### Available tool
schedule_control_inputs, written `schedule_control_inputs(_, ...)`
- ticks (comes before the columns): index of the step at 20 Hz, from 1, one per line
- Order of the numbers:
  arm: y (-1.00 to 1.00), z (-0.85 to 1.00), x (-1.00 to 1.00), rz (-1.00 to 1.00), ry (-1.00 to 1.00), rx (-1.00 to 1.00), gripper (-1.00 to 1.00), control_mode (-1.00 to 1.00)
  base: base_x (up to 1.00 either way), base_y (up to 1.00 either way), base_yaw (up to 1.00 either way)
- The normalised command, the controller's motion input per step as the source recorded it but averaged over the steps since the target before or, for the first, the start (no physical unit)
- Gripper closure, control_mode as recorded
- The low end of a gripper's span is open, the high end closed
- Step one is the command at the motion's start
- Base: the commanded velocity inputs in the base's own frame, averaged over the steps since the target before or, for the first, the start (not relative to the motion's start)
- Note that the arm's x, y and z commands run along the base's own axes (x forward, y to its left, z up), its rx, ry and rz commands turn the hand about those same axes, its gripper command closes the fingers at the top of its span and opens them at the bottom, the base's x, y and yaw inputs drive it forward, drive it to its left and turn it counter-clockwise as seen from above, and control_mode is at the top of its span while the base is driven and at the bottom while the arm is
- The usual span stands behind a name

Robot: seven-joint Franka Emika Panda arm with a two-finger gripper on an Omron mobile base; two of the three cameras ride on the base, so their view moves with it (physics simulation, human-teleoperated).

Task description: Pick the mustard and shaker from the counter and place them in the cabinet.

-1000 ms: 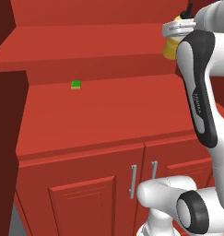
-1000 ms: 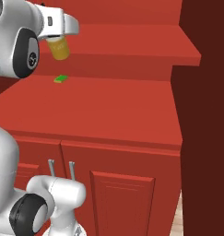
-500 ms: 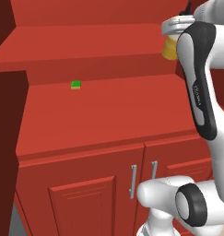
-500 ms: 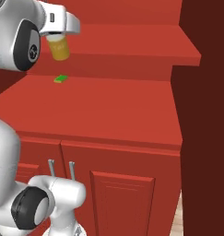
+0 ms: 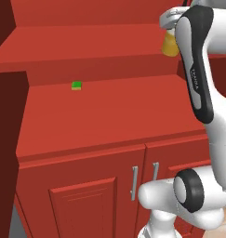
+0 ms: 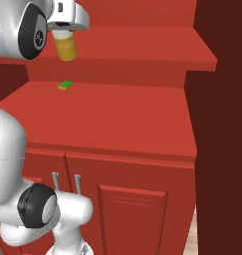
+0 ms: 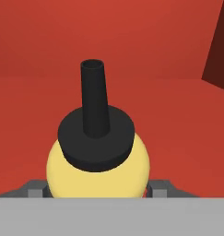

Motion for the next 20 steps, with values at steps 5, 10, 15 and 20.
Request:
schedule_control_inputs(5, 0.00, 0.00, 0.13, 0.01, 0.00, 0.00, 1.00, -1.00, 0.00, 0.00, 0.00)
schedule_control_inputs(10, 0.00, -0.02, 0.18, 0.00, -0.01, 0.00, 1.00, -1.00, 0.00, 0.00, 0.00)
schedule_control_inputs(15, 0.00, -0.04, 0.22, 0.00, -0.04, 0.00, 1.00, -1.00, 0.00, 0.00, 0.00)
schedule_control_inputs(20, 0.00, -0.07, 0.23, 0.00, -0.08, 0.00, 1.00, -1.00, 0.00, 0.00, 0.00)
